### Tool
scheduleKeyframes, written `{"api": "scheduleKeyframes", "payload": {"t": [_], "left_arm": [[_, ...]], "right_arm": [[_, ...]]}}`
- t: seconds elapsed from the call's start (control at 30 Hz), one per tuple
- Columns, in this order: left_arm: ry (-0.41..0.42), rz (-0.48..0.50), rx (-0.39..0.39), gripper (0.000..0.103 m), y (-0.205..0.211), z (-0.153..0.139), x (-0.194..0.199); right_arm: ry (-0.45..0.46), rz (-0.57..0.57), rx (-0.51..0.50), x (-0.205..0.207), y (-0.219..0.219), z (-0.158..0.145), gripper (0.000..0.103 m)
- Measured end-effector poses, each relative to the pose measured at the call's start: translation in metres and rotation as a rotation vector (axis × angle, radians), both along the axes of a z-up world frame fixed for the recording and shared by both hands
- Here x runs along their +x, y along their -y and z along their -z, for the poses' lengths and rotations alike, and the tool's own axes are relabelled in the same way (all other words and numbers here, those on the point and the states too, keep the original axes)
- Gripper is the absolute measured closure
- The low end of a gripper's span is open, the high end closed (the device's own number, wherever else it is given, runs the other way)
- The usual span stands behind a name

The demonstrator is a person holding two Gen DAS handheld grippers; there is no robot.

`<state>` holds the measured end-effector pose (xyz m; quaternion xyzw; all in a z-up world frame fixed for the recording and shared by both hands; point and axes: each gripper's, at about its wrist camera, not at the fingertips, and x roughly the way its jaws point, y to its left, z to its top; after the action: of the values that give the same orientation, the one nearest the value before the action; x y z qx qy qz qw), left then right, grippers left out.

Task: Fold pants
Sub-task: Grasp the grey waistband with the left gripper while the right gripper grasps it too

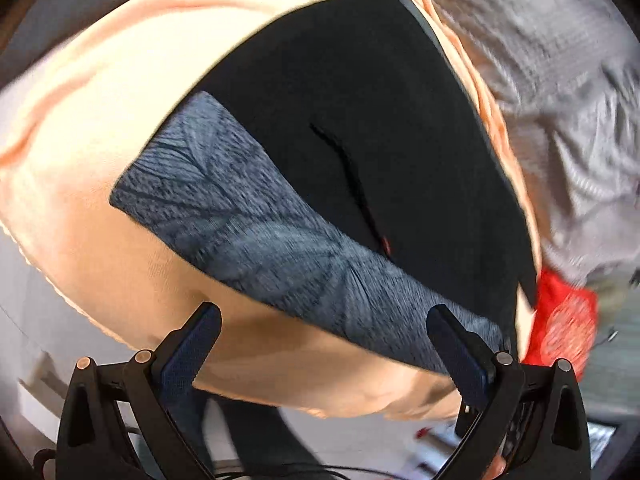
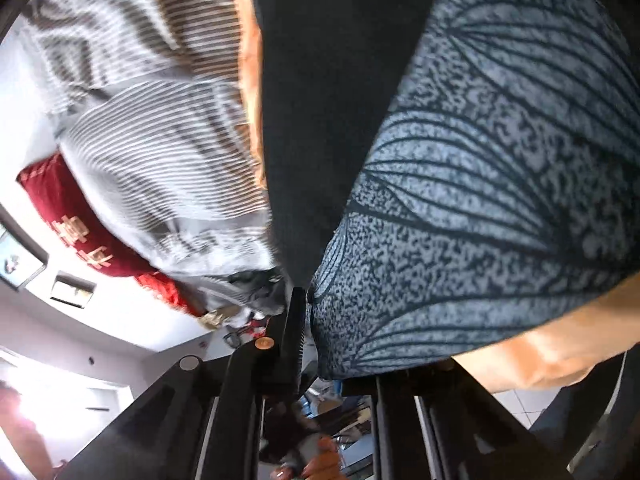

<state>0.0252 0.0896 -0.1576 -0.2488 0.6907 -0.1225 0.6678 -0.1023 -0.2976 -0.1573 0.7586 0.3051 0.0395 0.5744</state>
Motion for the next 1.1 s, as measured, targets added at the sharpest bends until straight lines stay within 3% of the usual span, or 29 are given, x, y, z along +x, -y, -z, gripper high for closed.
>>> {"api": "scheduleKeyframes", "payload": {"t": [0.27,0.3,0.37,0.4,0.47,0.6,0.83,0.93,1.1], "left_arm": [[-0.05,-0.082,-0.079,0.003,-0.005,0.016,0.014],[-0.054,-0.083,-0.075,0.019,-0.007,0.018,0.017],[-0.069,-0.051,-0.039,0.035,-0.005,0.02,0.023],[-0.051,-0.031,-0.018,0.061,-0.005,0.016,0.025],[-0.026,0.035,0.034,0.078,-0.003,0.006,0.03],[0.077,0.094,0.073,0.078,0.0,-0.037,0.045],[0.236,0.168,0.098,0.078,0.038,-0.095,0.092],[0.271,0.171,0.088,0.078,0.056,-0.1,0.131],[0.327,0.169,0.174,0.078,0.093,-0.087,0.198]], "right_arm": [[0.032,0.002,-0.007,0.005,0.011,-0.026,0.091],[0.022,-0.005,-0.017,0.006,0.009,-0.025,0.091],[-0.017,-0.03,-0.049,0.006,0.009,-0.026,0.091],[-0.032,-0.041,-0.062,0.007,0.008,-0.028,0.091],[-0.066,-0.064,-0.104,0.009,0.009,-0.034,0.091],[-0.086,-0.125,-0.19,0.013,0.014,-0.048,0.091],[-0.049,-0.305,-0.368,0.088,0.049,-0.099,0.091],[-0.058,-0.354,-0.391,0.133,0.073,-0.103,0.091],[-0.097,-0.464,-0.423,0.22,0.105,-0.079,0.091]]}}
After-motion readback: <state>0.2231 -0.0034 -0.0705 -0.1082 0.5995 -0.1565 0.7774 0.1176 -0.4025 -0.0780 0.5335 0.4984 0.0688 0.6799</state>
